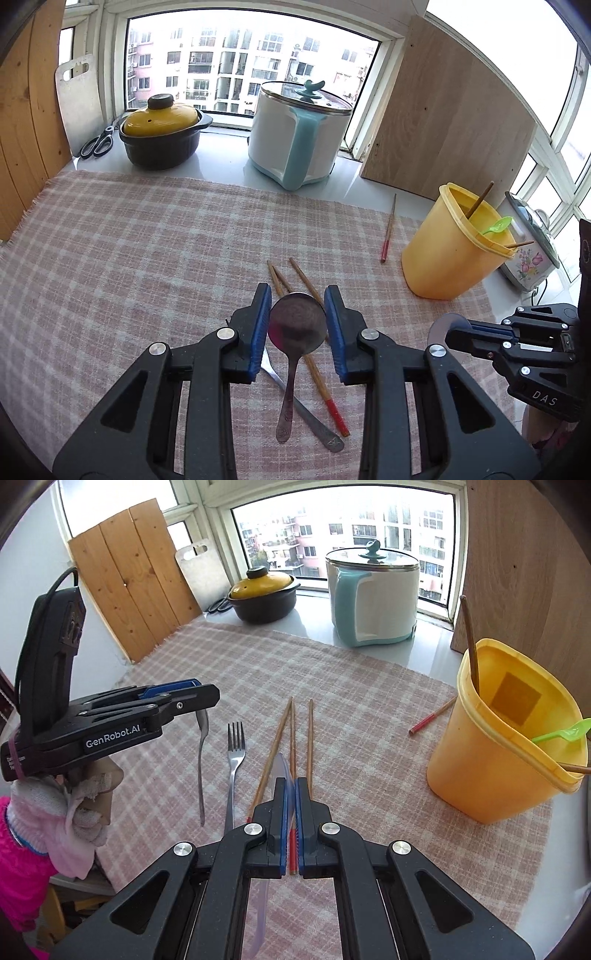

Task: Organize utensils

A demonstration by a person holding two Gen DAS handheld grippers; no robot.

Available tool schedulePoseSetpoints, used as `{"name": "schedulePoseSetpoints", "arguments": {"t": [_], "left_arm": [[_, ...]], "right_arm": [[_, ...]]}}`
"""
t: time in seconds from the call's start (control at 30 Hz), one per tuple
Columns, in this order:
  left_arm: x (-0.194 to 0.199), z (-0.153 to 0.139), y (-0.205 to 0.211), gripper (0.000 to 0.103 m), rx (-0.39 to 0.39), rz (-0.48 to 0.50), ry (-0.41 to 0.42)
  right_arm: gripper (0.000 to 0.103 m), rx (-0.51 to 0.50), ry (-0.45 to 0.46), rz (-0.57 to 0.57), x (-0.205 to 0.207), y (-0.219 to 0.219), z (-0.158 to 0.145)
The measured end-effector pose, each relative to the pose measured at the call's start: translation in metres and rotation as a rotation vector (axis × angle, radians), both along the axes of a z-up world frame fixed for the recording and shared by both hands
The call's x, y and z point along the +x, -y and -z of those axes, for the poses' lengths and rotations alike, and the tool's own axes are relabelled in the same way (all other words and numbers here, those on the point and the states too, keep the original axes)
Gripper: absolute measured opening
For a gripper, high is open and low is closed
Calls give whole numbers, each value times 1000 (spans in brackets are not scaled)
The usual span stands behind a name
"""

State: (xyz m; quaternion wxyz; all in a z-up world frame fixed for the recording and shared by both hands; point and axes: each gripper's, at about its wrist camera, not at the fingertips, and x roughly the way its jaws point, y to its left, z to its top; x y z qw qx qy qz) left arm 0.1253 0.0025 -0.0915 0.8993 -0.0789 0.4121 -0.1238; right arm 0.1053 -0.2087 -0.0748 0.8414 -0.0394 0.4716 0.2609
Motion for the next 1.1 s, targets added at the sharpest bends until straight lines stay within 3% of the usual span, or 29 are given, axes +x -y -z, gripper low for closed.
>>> {"name": "schedulePoseSetpoints", "arguments": {"t": [0.3,0.37,0.4,0.5,0.67,0.77,0.83,1.1], "left_arm": [[-13,-18,2,25,-2,2,41],[-14,-25,3,13,2,-1,62],[-14,-29,4,0,8,2,75],[-7,-29,3,0,12,-11,68],[4,-5,-12,0,-52,-61,-18],[10,12,-13,6,-70,-24,-88],[13,25,-8,26,-55,-1,-129],[29,71,36,28,109,110,-235]], "right_arm": [[2,8,32,19,0,9,-10],[2,14,36,23,0,12,-12],[2,16,39,24,1,13,-14],[2,16,44,26,2,15,-15],[2,16,36,31,2,20,-13],[2,15,24,30,1,23,-10],[2,20,12,33,2,26,-8],[2,24,-7,54,-1,36,-2]]}}
